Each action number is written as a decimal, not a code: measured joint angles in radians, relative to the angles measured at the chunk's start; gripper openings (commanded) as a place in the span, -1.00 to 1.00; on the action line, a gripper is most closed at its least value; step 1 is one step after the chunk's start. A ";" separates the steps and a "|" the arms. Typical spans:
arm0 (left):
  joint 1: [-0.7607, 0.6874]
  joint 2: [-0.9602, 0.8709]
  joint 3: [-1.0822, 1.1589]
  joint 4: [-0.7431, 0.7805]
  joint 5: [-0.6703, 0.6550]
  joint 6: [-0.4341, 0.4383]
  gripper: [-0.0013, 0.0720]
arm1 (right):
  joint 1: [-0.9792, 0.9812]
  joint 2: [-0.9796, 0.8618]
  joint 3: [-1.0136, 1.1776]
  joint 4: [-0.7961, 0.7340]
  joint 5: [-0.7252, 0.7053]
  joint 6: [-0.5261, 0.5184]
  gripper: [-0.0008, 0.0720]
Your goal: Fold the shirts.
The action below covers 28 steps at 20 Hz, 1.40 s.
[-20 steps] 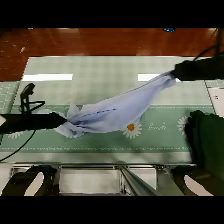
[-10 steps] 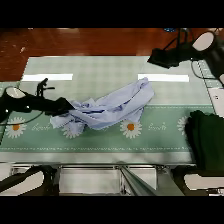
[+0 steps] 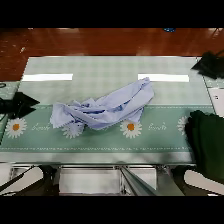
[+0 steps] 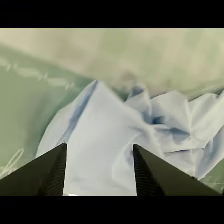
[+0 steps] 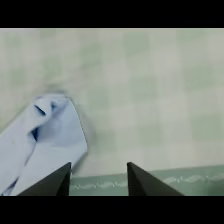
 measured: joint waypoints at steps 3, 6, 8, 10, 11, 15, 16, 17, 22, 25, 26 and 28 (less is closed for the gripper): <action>0.032 -0.033 -0.109 -0.077 0.019 0.055 0.42 | -0.024 0.106 -0.318 0.090 -0.074 -0.065 0.14; 0.035 -0.094 -0.153 -0.167 0.018 0.131 0.42 | -0.034 0.177 -0.550 0.151 -0.127 -0.132 0.14; 0.028 -0.131 -0.165 -0.204 0.019 0.172 0.42 | -0.037 0.201 -0.644 0.174 -0.141 -0.164 0.14; 0.018 -0.165 -0.172 -0.224 0.026 0.198 0.42 | -0.038 0.214 -0.703 0.187 -0.151 -0.183 0.14; 0.011 -0.180 -0.174 -0.232 0.035 0.207 0.42 | -0.039 0.217 -0.723 0.190 -0.151 -0.188 0.14; -0.029 -0.243 -0.163 -0.269 0.063 0.248 0.42 | -0.039 0.224 -0.768 0.198 -0.155 -0.201 0.14; -0.045 -0.261 -0.153 -0.280 0.069 0.257 0.39 | -0.039 0.225 -0.772 0.200 -0.153 -0.201 0.14; -0.064 -0.276 -0.141 -0.288 0.069 0.263 -0.03 | -0.039 0.225 -0.776 0.200 -0.150 -0.201 0.14; -0.149 -0.331 -0.057 -0.311 0.066 0.281 -0.91 | -0.039 0.226 -0.787 0.203 -0.130 -0.202 0.14; -0.166 -0.340 -0.013 -0.315 0.050 0.285 -0.91 | -0.038 0.226 -0.823 0.238 -0.122 -0.202 0.14; -0.169 -0.341 -0.003 -0.316 0.048 0.285 -0.90 | -0.029 0.226 -0.836 0.253 -0.125 -0.202 0.14; -0.172 -0.344 0.010 -0.317 0.044 0.286 -0.90 | 0.015 0.220 -0.851 0.278 -0.139 -0.201 0.14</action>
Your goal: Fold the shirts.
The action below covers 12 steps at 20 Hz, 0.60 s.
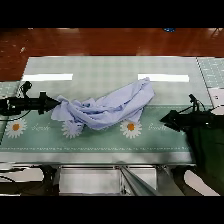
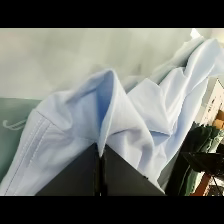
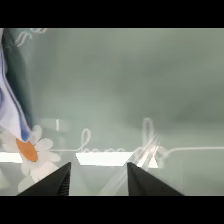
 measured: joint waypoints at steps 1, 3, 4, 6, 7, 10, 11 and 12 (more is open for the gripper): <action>-0.002 -0.001 0.005 0.000 -0.003 0.002 -0.91 | 0.036 -0.009 -0.005 0.020 -0.016 0.001 0.14; -0.003 -0.003 0.010 0.000 -0.005 0.002 -0.91 | 0.117 -0.040 -0.004 0.059 -0.060 0.005 0.14; -0.004 -0.003 0.011 0.000 -0.006 0.001 -0.90 | 0.159 -0.064 0.006 0.078 -0.083 0.010 0.14; -0.004 -0.003 0.013 0.000 -0.013 0.002 -0.90 | 0.230 -0.119 0.040 0.101 -0.127 0.024 0.14; -0.004 -0.003 0.013 0.000 -0.013 0.001 -0.90 | 0.258 -0.149 0.062 0.108 -0.146 0.028 0.14; -0.004 -0.003 0.014 0.000 -0.014 0.001 -0.90 | 0.327 -0.246 0.148 0.129 -0.171 0.047 0.14; -0.004 -0.003 0.014 0.000 -0.014 0.001 -0.90 | 0.347 -0.280 0.180 0.134 -0.171 0.050 0.14; -0.004 -0.003 0.014 0.000 -0.014 0.001 -0.91 | 0.364 -0.310 0.209 0.144 -0.177 0.056 0.14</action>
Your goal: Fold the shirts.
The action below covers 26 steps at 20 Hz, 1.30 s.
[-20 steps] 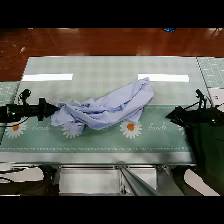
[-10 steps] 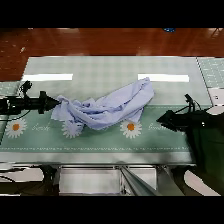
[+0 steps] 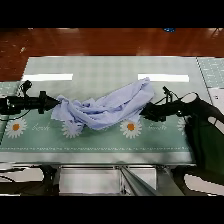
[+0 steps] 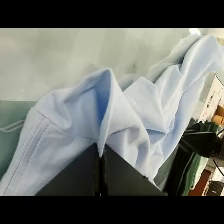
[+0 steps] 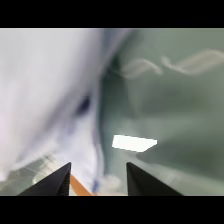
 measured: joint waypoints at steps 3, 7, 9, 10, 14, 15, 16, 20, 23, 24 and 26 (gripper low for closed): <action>0.000 0.000 0.000 0.000 -0.001 0.000 -0.90 | 0.044 -0.082 0.083 -0.001 -0.013 0.008 -0.83; 0.009 0.004 0.028 0.000 -0.032 -0.003 -0.91 | 0.068 -0.106 0.192 -0.044 0.035 -0.008 -0.92; 0.032 0.022 0.083 -0.035 -0.076 -0.003 -0.91 | 0.051 -0.067 0.277 -0.097 0.090 -0.003 -0.92; 0.048 0.040 0.120 -0.078 -0.099 -0.004 -0.91 | 0.035 -0.037 0.334 -0.124 0.111 0.007 -0.92; 0.102 0.159 0.287 -0.358 -0.131 -0.005 -0.91 | -0.037 0.100 0.623 -0.198 0.171 0.040 -0.92; 0.110 0.196 0.334 -0.405 -0.124 -0.009 -0.91 | -0.048 0.132 0.704 -0.209 0.178 0.046 -0.92; 0.116 0.236 0.384 -0.441 -0.108 -0.019 -0.91 | -0.056 0.164 0.787 -0.225 0.192 0.048 -0.92; 0.130 0.405 0.568 -0.476 -0.039 -0.060 -0.91 | -0.071 0.303 1.041 -0.284 0.239 0.062 -0.92; 0.156 0.543 0.676 -0.401 0.000 -0.098 -0.91 | -0.075 0.432 1.128 -0.352 0.261 0.064 -0.92; 0.166 0.595 0.703 -0.356 0.008 -0.114 -0.91 | -0.075 0.479 1.143 -0.389 0.265 0.066 -0.92; 0.168 0.690 0.742 -0.265 0.022 -0.146 -0.91 | -0.076 0.566 1.162 -0.451 0.279 0.073 -0.92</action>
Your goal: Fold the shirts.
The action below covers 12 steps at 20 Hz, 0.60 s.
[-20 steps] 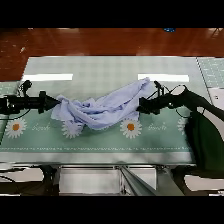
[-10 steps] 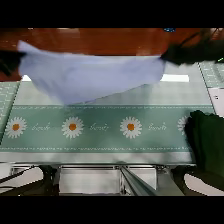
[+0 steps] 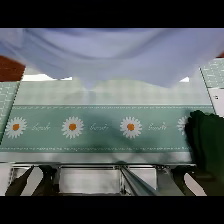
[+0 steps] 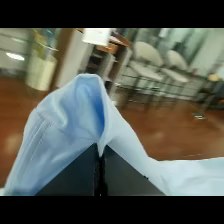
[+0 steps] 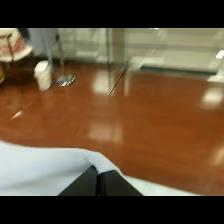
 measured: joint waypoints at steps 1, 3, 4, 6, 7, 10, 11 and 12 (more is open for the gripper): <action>-0.015 0.044 0.017 0.055 0.010 -0.016 -0.91 | 0.000 0.041 0.006 -0.033 0.011 0.007 -0.92; -0.083 0.114 0.061 0.204 0.016 -0.058 -0.91 | -0.001 0.111 0.013 -0.100 0.045 0.024 -0.92; -0.131 0.143 0.090 0.289 0.017 -0.080 -0.91 | -0.001 0.142 0.016 -0.127 0.068 0.033 -0.92; -0.247 0.195 0.153 0.478 0.023 -0.134 -0.91 | -0.001 0.183 0.018 -0.155 0.116 0.048 -0.92; -0.303 0.216 0.175 0.566 0.025 -0.161 -0.91 | -0.001 0.197 0.018 -0.170 0.149 0.057 -0.92; -0.439 0.256 0.208 0.817 -0.002 -0.247 -0.91 | -0.001 0.218 -0.011 -0.188 0.219 0.082 -0.92; -0.465 0.258 0.202 0.877 -0.021 -0.270 -0.91 | -0.001 0.222 -0.039 -0.190 0.233 0.091 -0.92; -0.483 0.256 0.183 0.923 -0.038 -0.287 -0.91 | -0.001 0.225 -0.077 -0.190 0.241 0.099 -0.92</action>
